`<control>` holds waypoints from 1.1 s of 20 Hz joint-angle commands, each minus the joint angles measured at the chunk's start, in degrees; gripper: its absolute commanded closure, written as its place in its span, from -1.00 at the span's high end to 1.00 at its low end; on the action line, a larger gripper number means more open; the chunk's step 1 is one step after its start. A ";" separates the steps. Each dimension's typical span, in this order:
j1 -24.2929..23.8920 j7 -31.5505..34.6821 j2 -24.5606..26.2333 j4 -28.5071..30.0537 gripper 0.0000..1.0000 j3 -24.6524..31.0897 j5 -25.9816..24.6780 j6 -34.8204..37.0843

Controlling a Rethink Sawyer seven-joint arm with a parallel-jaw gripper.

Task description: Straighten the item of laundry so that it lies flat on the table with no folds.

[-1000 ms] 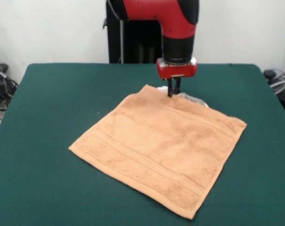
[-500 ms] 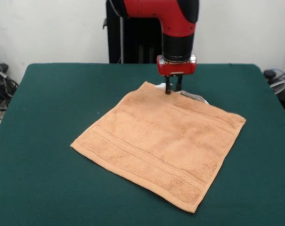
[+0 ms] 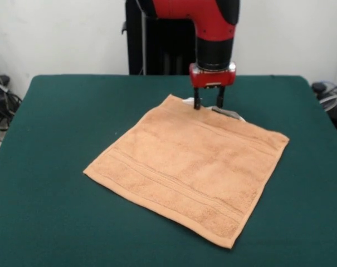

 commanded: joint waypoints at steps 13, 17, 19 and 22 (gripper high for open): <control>0.81 10.90 -8.56 3.11 1.00 -0.95 5.01 7.34; 0.75 11.58 -9.69 3.64 1.00 -1.11 5.69 7.35; 0.71 11.49 -10.27 3.96 1.00 -1.27 5.94 8.03; 0.55 11.00 -9.93 3.28 1.00 -1.25 6.16 8.64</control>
